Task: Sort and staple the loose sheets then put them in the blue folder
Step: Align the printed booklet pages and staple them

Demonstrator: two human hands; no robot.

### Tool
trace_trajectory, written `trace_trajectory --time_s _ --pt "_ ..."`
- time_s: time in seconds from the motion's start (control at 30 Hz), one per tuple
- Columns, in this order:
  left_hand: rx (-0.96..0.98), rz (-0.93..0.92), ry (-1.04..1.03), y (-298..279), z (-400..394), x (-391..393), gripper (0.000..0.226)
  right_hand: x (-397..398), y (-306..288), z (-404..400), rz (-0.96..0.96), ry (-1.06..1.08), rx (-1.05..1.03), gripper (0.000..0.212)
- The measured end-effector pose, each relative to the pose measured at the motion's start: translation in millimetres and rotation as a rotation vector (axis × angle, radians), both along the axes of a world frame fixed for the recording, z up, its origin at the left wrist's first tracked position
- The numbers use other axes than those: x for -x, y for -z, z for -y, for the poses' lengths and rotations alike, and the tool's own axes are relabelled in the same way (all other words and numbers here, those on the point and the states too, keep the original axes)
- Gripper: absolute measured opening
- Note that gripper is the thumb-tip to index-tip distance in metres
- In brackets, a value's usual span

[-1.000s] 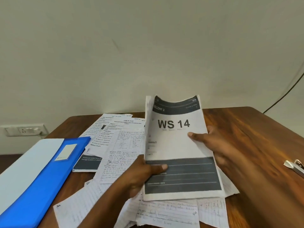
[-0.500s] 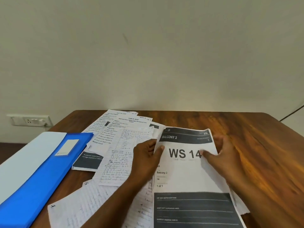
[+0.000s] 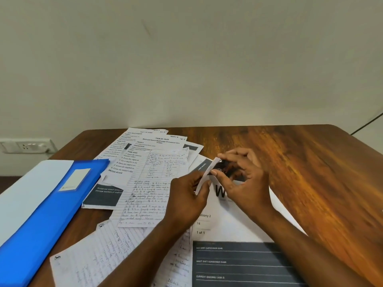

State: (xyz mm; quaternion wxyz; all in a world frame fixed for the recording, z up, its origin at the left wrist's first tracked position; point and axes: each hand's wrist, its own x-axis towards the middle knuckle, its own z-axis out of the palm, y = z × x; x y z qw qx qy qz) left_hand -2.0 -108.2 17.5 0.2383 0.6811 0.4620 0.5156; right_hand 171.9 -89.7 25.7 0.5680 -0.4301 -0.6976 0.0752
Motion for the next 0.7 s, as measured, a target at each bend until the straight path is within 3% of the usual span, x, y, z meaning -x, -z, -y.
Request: trace_trajectory --time_s 0.2,0.47,0.7 --pt "0.076 0.065 0.052 3 -1 1 0.015 -2 7 2 0.061 0.033 -0.116 0.051" --pt "0.153 0.191 0.144 5 0 0 0.023 -6 14 1 0.052 0.056 -0.214 0.03" --pt "0.128 0.19 0.164 5 -1 1 0.025 -2 10 5 0.044 0.064 -0.258 0.039"
